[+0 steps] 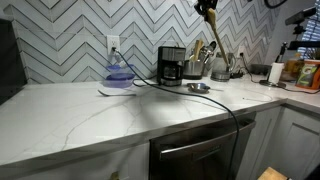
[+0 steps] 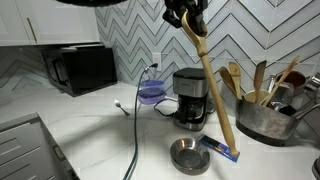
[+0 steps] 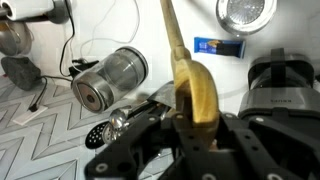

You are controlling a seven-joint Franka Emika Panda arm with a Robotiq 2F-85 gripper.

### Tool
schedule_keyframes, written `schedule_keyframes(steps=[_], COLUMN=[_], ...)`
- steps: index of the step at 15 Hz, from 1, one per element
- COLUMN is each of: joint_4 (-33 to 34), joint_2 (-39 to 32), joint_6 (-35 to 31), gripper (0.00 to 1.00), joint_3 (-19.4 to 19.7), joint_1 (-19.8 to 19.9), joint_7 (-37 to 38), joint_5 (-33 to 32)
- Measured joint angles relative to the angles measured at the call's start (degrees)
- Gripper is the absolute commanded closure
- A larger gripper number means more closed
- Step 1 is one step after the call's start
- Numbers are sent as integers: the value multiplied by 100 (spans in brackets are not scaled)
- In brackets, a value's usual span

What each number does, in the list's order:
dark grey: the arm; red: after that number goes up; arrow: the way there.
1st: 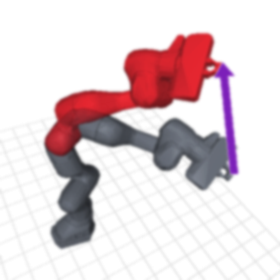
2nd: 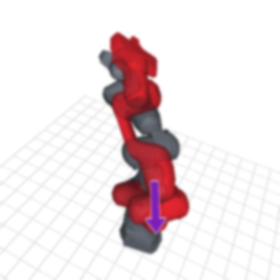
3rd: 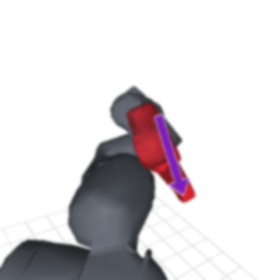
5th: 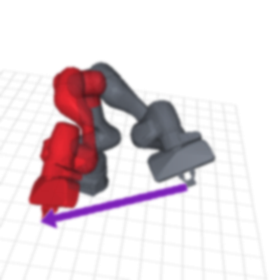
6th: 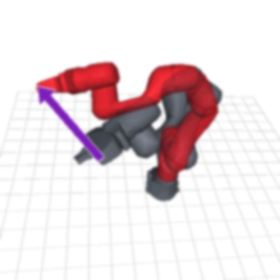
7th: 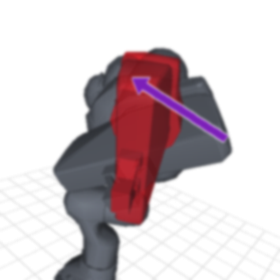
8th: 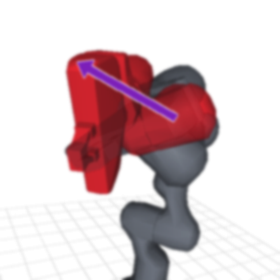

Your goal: Remove one wooden spoon from the utensil holder

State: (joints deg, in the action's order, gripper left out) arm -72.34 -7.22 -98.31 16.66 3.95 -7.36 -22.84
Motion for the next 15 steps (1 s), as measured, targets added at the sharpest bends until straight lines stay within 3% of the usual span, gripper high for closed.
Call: schedule_keyframes(steps=[1,2,6,10,11,15], joint_4=[-274,-540,-1286,-1383,-1385,-1315], joint_2=[140,273,677,777,777,681], joint_6=[1,-43,-663,-685,-686,-542], gripper=[96,84,84,84,96,96], joint_3=[-20,-48,-93,-104,-106,-282], joint_1=[-33,-56,-77,-77,-78,21], joint_7=[140,270,580,592,593,501], joint_5=[-12,11,37,38,38,-10])
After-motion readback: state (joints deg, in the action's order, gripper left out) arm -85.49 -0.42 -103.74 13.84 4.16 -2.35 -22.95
